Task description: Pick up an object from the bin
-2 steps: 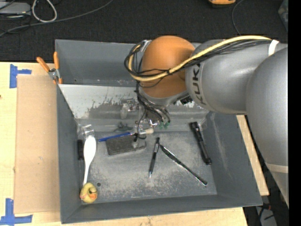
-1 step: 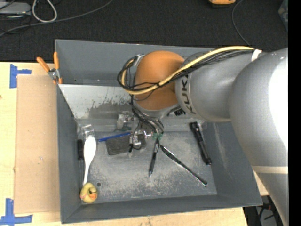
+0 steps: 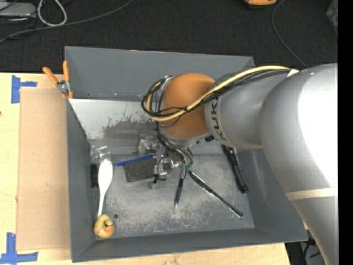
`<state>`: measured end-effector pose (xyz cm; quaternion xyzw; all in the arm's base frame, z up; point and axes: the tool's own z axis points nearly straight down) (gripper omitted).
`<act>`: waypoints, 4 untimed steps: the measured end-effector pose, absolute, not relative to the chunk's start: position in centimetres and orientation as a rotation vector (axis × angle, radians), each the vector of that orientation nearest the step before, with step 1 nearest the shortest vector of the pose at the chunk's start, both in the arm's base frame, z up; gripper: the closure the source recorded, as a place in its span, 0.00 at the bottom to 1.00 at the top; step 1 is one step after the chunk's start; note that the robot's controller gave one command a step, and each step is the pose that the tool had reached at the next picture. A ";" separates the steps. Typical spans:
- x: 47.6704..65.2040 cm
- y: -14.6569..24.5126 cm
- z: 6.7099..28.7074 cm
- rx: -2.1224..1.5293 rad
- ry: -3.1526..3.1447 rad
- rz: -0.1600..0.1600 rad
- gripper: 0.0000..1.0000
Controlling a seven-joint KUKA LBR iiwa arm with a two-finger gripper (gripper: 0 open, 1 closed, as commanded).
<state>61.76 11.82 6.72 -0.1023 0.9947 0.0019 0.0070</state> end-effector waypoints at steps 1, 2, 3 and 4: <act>62.0 11.1 7.0 -0.227 3.128 0.008 1.00; 62.0 11.1 7.0 -0.227 3.128 0.008 1.00; 61.8 11.0 8.0 -0.227 3.134 0.007 1.00; 62.0 11.1 9.8 -0.226 3.129 0.008 1.00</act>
Offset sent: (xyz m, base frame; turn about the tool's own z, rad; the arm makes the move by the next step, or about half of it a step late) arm 0.0000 0.0000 0.0000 0.0000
